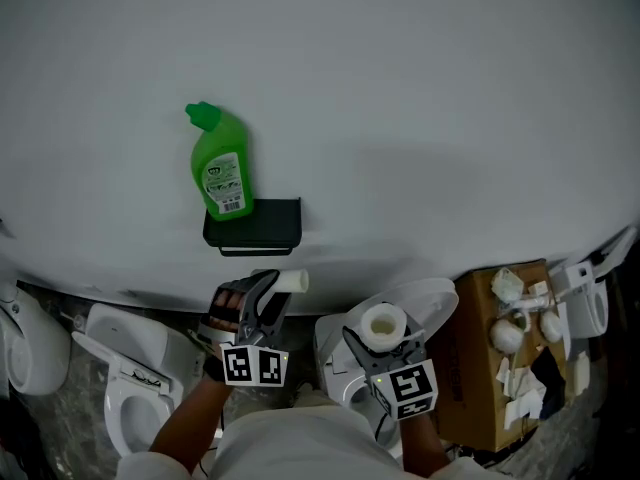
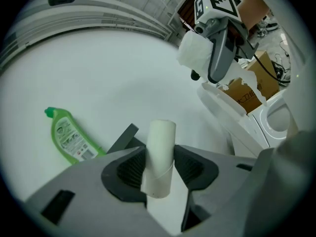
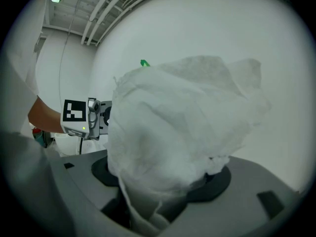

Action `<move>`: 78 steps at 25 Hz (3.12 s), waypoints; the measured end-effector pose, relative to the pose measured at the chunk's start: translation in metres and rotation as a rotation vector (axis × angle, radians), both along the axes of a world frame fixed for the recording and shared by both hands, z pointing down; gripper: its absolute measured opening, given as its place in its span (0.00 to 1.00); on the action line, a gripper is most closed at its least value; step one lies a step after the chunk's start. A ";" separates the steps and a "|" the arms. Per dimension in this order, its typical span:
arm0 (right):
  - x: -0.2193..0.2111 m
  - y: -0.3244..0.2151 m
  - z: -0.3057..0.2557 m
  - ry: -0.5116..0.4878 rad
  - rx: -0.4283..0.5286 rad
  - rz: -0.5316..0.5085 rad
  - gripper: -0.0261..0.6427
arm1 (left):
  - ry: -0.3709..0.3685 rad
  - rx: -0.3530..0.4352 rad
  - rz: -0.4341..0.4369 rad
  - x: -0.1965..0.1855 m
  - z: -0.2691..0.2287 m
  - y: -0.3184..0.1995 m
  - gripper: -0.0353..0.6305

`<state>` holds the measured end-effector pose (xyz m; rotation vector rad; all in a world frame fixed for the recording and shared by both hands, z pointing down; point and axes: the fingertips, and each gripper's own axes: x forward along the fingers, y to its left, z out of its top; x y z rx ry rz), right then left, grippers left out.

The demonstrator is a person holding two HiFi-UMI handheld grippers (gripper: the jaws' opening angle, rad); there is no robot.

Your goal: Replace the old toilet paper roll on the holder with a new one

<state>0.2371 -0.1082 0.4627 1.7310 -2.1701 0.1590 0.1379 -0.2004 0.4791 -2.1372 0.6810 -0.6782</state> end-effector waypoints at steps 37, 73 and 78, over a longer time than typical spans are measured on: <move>-0.061 -0.068 0.030 0.271 -0.131 0.002 0.54 | 0.787 -0.524 -0.501 -0.289 0.000 0.016 0.33; -0.042 -0.184 0.068 0.928 -0.203 -0.087 0.54 | 0.791 -0.471 -0.609 -0.313 -0.005 0.033 0.33; -0.059 -0.188 0.067 0.941 -0.177 -0.110 0.54 | 0.786 -0.480 -0.628 -0.319 0.002 0.043 0.33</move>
